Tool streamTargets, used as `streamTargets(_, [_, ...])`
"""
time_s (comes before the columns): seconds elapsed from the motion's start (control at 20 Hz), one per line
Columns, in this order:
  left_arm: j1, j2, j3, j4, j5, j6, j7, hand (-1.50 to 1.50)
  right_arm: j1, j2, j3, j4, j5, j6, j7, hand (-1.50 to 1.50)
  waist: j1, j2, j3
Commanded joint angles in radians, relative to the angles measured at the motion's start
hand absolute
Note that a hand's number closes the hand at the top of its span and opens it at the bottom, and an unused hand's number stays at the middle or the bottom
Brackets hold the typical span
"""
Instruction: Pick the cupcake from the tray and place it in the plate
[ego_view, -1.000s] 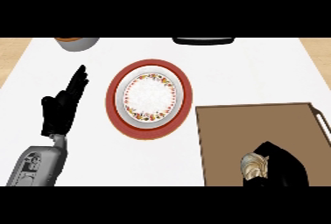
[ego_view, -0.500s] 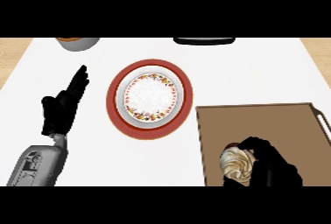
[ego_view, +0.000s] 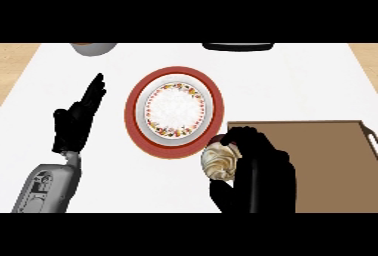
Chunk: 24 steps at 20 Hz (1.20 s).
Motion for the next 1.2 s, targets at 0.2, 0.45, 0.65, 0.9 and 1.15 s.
streamTargets(0.2, [-0.048,0.018,0.014,0.017,0.016,-0.045,0.015,0.00,-0.342,0.024,-0.100,0.386,-0.257,-0.195,0.128,1.50,0.021,0.008,0.000])
streamTargets(0.45, [-0.039,-0.015,-0.005,0.014,-0.021,-0.004,0.011,0.00,-0.451,0.024,-0.108,0.635,-0.386,-0.360,0.069,1.50,0.027,0.010,0.001])
streamTargets(0.65, [-0.026,-0.036,-0.015,0.027,-0.020,-0.008,-0.034,0.00,-0.589,0.024,-0.131,0.884,-0.459,-0.312,0.039,1.50,0.040,0.012,0.000])
streamTargets(0.9, [-0.056,-0.021,-0.004,0.046,-0.018,-0.023,-0.030,0.00,-0.653,0.024,-0.123,1.050,-0.589,-0.412,0.067,1.50,0.069,0.019,0.001])
streamTargets(1.15, [-0.068,-0.040,-0.024,0.060,-0.022,-0.034,-0.047,0.00,-0.626,0.024,-0.166,1.163,-0.743,-0.550,-0.055,-1.50,0.078,0.027,0.002])
